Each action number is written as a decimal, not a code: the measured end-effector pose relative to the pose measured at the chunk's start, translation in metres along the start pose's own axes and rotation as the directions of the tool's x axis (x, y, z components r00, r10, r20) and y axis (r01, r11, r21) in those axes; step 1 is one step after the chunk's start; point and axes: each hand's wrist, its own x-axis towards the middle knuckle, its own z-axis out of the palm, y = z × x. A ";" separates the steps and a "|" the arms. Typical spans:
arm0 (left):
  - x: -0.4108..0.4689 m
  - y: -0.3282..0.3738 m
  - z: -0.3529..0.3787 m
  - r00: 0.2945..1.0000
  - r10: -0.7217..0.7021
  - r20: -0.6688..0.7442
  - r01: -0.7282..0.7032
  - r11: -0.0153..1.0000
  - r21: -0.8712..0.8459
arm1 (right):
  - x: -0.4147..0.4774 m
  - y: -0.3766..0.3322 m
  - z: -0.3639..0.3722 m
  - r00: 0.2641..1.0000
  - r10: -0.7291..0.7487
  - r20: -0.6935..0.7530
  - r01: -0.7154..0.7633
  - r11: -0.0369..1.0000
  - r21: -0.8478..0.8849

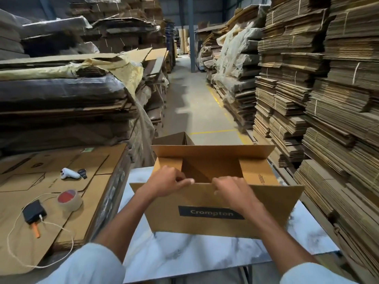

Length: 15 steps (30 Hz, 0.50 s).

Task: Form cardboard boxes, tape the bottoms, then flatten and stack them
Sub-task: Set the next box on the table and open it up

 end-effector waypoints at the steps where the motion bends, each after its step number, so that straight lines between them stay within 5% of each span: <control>1: 0.005 -0.002 -0.005 0.996 -0.045 0.083 0.053 0.993 -0.101 | 0.003 -0.011 0.008 0.999 -0.051 -0.001 0.051 0.999 0.003; 4: 0.023 -0.010 -0.013 0.921 -0.142 0.362 0.198 0.973 -0.122 | -0.004 -0.022 0.030 0.993 -0.115 -0.005 0.115 0.993 0.003; 9: 0.042 0.006 0.006 0.711 -0.309 0.632 0.109 0.936 0.335 | -0.019 -0.019 0.040 0.983 -0.151 -0.105 0.157 0.986 0.053; 12: 0.051 -0.004 0.038 0.630 -0.461 0.625 0.099 0.846 0.524 | -0.019 -0.019 0.040 0.978 -0.174 -0.115 0.178 0.983 0.032; 15: 0.051 -0.019 0.053 0.690 -0.534 0.488 0.188 0.784 0.592 | -0.017 -0.016 0.037 0.979 -0.177 -0.106 0.184 0.981 0.058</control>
